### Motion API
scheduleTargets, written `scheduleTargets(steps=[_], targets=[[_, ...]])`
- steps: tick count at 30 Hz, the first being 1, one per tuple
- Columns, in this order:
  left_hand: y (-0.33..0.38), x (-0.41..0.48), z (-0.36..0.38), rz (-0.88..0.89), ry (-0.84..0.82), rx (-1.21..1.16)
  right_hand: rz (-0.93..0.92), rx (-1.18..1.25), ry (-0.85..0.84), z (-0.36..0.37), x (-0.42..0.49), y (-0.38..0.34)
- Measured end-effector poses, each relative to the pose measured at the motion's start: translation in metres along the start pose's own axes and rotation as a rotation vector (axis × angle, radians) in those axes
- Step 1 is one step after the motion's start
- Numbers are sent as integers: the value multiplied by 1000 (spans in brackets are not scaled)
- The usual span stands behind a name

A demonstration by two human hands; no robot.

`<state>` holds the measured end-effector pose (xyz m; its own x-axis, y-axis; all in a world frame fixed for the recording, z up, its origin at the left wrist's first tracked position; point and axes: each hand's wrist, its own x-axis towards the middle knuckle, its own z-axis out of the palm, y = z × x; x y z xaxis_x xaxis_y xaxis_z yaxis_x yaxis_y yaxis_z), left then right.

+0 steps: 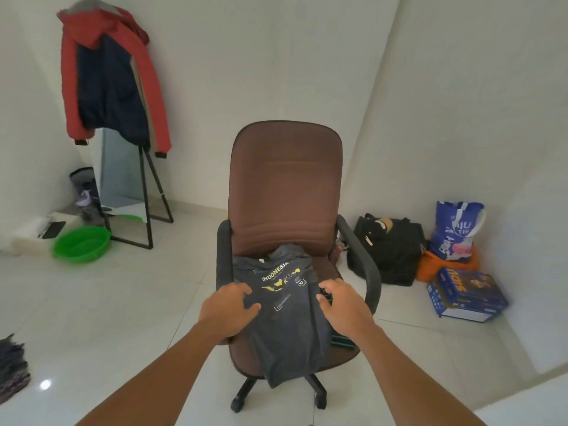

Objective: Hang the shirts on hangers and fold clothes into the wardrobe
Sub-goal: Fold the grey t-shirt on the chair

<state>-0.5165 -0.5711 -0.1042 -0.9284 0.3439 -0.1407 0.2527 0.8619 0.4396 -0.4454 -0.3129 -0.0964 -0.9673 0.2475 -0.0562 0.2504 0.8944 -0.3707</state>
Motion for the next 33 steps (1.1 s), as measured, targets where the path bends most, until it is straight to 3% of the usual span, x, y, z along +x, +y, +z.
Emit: scheduleTargets(steps=[9, 16, 27, 33], targets=[[19, 138, 51, -212, -107, 0, -111, 33, -235, 37, 172, 67], [8, 200, 85, -323, -224, 0, -151, 62, -394, 75, 257, 81], [-52, 348, 144, -371, -283, -54, -164, 39, -526, 167, 395, 80], [-86, 420, 201, -350, -341, 68, -361, -143, -538, 244, 464, 73]])
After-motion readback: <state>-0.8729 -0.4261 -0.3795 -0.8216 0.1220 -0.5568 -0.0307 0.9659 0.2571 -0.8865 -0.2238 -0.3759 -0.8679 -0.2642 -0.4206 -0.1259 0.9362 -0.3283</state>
